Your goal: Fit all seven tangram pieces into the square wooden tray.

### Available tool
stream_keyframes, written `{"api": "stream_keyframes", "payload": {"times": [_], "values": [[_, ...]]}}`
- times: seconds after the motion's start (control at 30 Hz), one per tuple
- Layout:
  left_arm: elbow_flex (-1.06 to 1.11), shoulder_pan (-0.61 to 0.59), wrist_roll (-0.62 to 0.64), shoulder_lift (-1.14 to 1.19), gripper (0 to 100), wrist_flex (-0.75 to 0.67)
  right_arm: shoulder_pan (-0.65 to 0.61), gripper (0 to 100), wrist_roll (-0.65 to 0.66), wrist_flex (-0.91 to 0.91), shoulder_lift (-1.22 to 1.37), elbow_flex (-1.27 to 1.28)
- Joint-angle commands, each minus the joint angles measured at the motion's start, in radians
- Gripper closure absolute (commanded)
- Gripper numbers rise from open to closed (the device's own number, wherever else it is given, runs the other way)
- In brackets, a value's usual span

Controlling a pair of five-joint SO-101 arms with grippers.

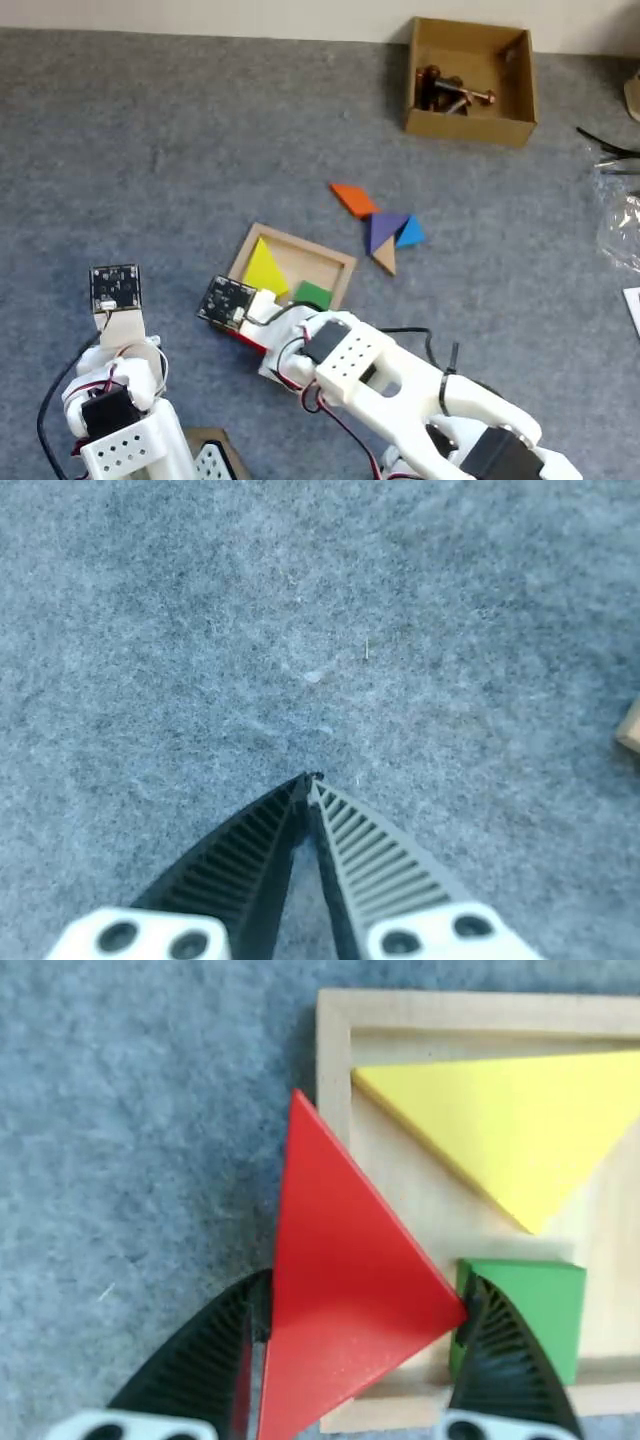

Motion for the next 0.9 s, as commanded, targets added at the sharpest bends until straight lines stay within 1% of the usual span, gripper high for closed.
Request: {"api": "stream_keyframes", "payload": {"times": [0.0,0.1,0.27,0.43,0.67,0.8,0.87], "values": [[0.021,0.015,0.009,-0.005,99,0.009,0.045,82.6,-0.012,-0.025,-0.01,-0.027],[0.021,0.015,0.009,-0.005,99,0.009,0.091,82.6,-0.041,0.025,-0.01,-0.076],[0.021,0.015,0.009,-0.005,99,0.009,0.093,82.6,-0.048,0.166,-0.01,-0.189],[0.021,0.015,0.009,-0.005,99,0.009,0.093,82.6,-0.048,0.217,0.007,-0.252],[0.021,0.015,0.009,-0.005,99,0.009,0.093,82.6,-0.054,0.371,0.219,-0.51],[0.021,0.015,0.009,-0.005,99,0.009,0.087,82.6,-0.06,0.38,0.343,-0.593],[0.021,0.015,0.009,-0.005,99,0.009,0.077,82.6,-0.1,0.38,0.389,-0.605]]}}
